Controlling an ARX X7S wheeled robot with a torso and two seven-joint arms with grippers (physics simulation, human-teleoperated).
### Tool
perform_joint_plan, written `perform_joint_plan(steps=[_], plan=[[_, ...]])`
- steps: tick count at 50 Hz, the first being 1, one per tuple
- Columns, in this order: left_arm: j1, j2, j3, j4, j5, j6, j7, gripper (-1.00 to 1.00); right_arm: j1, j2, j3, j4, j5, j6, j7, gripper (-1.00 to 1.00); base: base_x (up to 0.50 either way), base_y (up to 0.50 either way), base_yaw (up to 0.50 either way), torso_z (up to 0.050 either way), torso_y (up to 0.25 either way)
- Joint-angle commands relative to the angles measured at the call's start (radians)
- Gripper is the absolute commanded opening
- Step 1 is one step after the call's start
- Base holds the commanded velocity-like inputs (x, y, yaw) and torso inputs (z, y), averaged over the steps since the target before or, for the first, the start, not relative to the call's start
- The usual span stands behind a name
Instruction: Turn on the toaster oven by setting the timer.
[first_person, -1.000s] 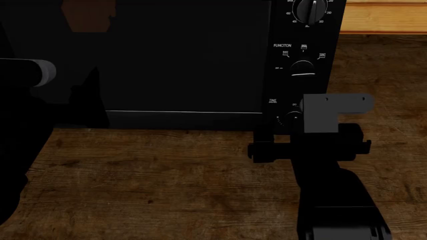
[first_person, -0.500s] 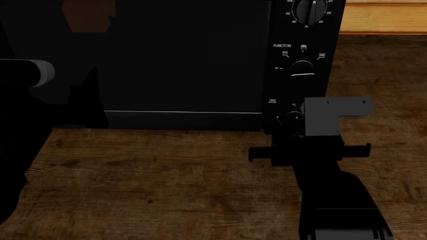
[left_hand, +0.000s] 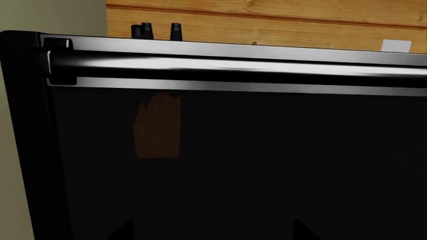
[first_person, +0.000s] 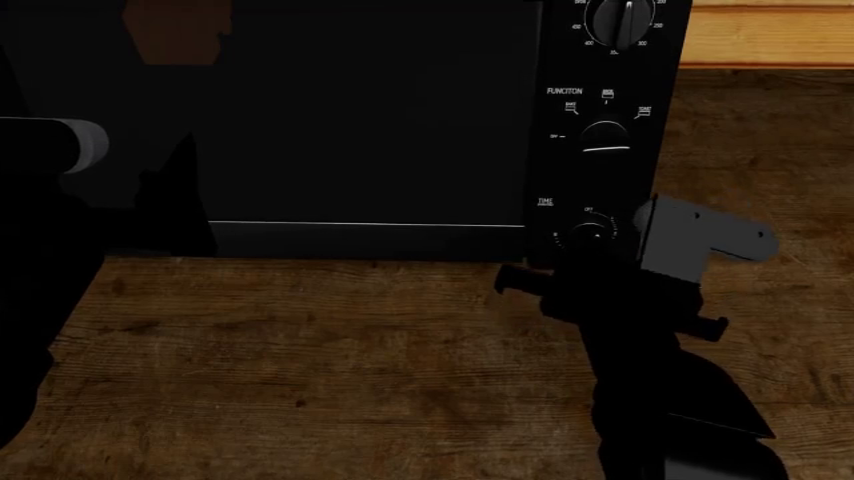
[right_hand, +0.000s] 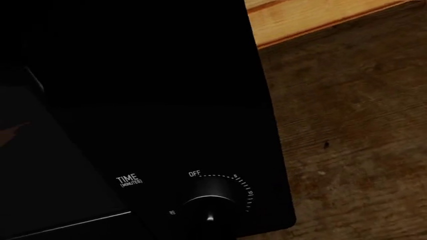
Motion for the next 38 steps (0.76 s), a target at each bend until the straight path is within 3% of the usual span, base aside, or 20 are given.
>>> perform_joint_plan(steps=[1, 38], plan=[[-0.001, -0.003, 0.004, 0.001, -0.006, 0.001, -0.004, 1.0, 0.038, -0.029, 0.098, -0.056, 0.112, -0.003, 0.001, -1.0, 0.0, 0.0, 0.0, 0.0, 0.0], [-0.006, -0.014, 0.012, 0.013, -0.029, -0.006, -0.021, 1.0, 0.039, -0.081, 0.325, -0.04, 0.411, 0.004, 0.016, -1.0, 0.0, 0.0, 0.0, 0.001, 0.003]])
